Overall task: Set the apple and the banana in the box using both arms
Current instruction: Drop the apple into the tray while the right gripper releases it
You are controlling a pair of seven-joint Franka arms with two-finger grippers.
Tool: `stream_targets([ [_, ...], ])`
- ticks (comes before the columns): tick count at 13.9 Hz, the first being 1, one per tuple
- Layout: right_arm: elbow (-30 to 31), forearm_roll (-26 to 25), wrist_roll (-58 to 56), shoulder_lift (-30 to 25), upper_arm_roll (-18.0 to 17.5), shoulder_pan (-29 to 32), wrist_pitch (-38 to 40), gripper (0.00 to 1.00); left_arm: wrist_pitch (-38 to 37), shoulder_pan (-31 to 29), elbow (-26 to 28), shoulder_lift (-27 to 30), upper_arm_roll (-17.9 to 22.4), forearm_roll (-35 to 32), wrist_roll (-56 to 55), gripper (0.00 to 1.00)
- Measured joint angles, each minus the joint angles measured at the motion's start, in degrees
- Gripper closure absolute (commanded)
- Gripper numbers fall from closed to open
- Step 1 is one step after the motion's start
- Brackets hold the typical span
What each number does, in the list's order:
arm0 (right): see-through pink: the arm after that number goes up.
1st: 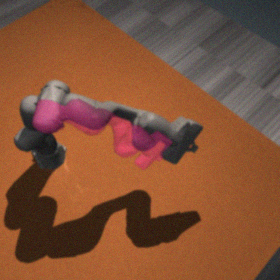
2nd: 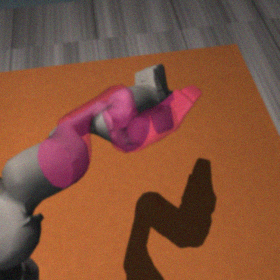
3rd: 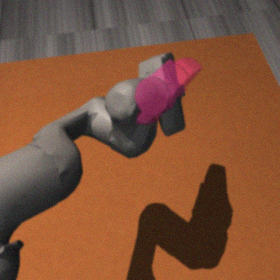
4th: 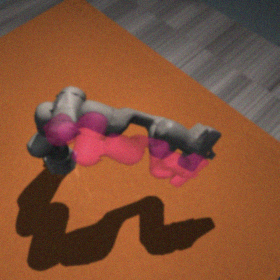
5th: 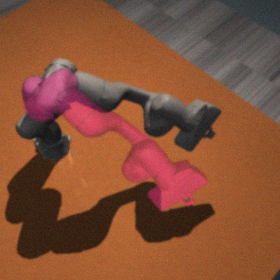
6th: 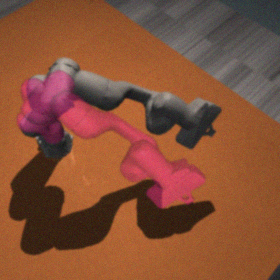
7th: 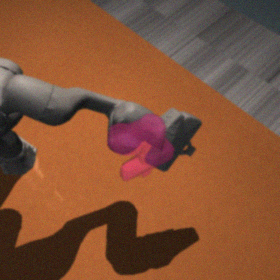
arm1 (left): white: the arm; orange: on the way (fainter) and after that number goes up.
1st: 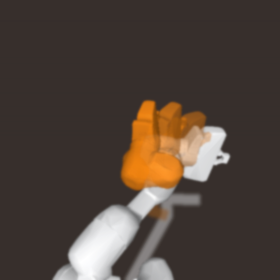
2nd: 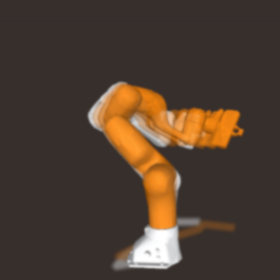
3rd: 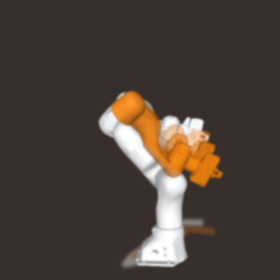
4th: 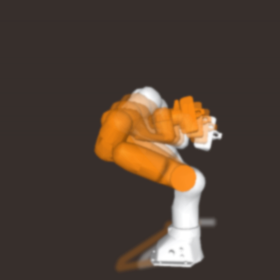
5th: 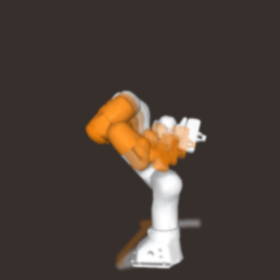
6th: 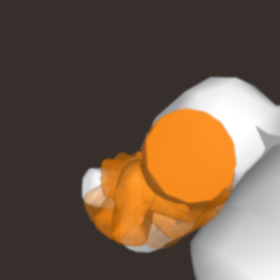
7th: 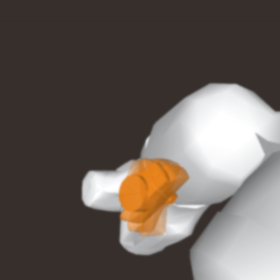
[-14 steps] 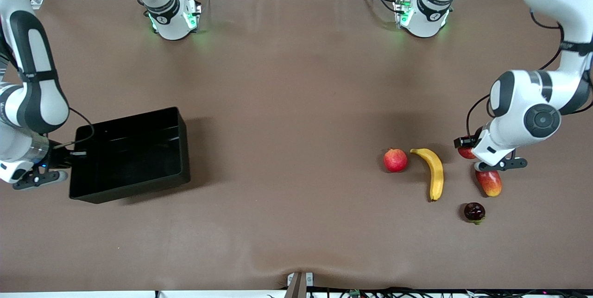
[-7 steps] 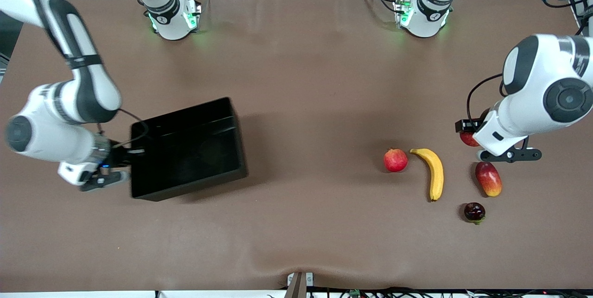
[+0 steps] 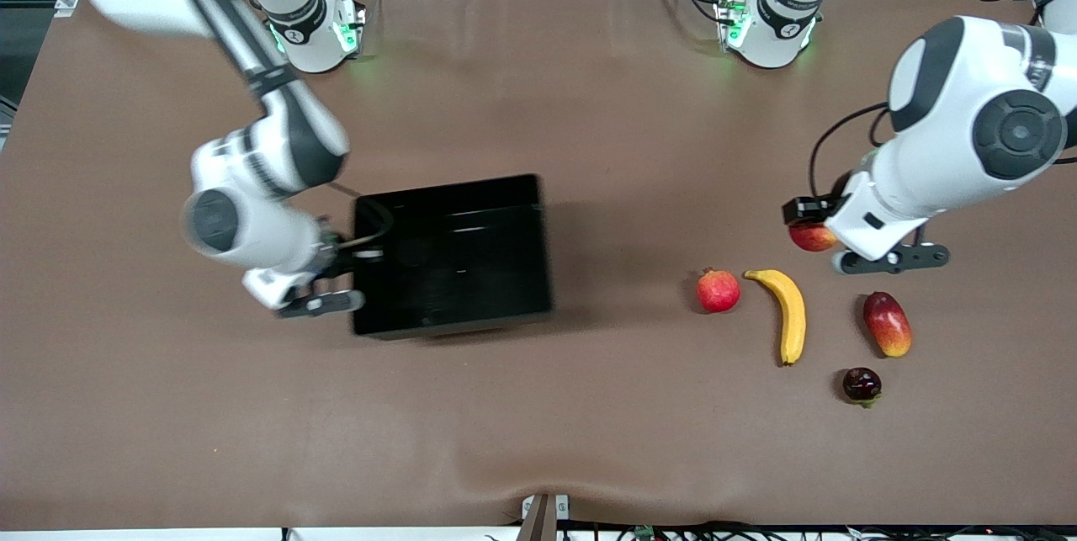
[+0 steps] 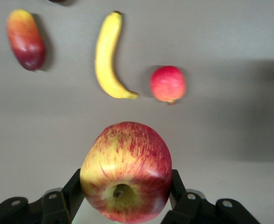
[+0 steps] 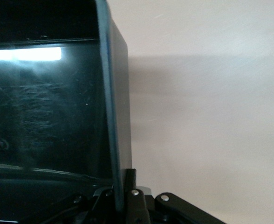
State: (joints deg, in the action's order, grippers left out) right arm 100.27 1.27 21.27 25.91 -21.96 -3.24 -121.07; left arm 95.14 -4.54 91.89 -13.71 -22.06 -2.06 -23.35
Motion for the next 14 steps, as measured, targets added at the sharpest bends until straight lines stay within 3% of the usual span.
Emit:
stream_targets([
  [2,0.09,-0.08,8.44,0.01,0.0,-4.91,-0.53,1.0,1.42,0.09,0.05,-0.04,-3.02,0.78,-5.06,1.0],
  [6,3.16,-0.08,16.54,0.89,0.11,-7.48,-6.13,1.0,5.22,0.6,0.56,-0.8,-7.74,1.02,-12.12,1.0],
  [11,4.45,-0.75,22.14,5.17,0.16,-12.95,-12.83,1.0,13.57,4.57,3.55,-4.76,-8.39,1.04,-20.73,1.0],
  [12,4.45,-1.9,22.28,5.76,0.19,-13.5,-13.47,0.98,15.49,5.56,4.1,-5.89,-8.42,1.04,-22.75,1.0],
  [13,4.45,-2.93,22.32,6.39,0.21,-13.76,-13.98,0.87,17.23,6.65,4.46,-7.1,-8.42,1.04,-24.55,1.0],
  [14,4.45,-3.54,22.32,6.99,0.23,-13.85,-14.42,0.68,18.71,7.63,4.65,-8.33,-8.42,1.04,-26.16,1.0],
])
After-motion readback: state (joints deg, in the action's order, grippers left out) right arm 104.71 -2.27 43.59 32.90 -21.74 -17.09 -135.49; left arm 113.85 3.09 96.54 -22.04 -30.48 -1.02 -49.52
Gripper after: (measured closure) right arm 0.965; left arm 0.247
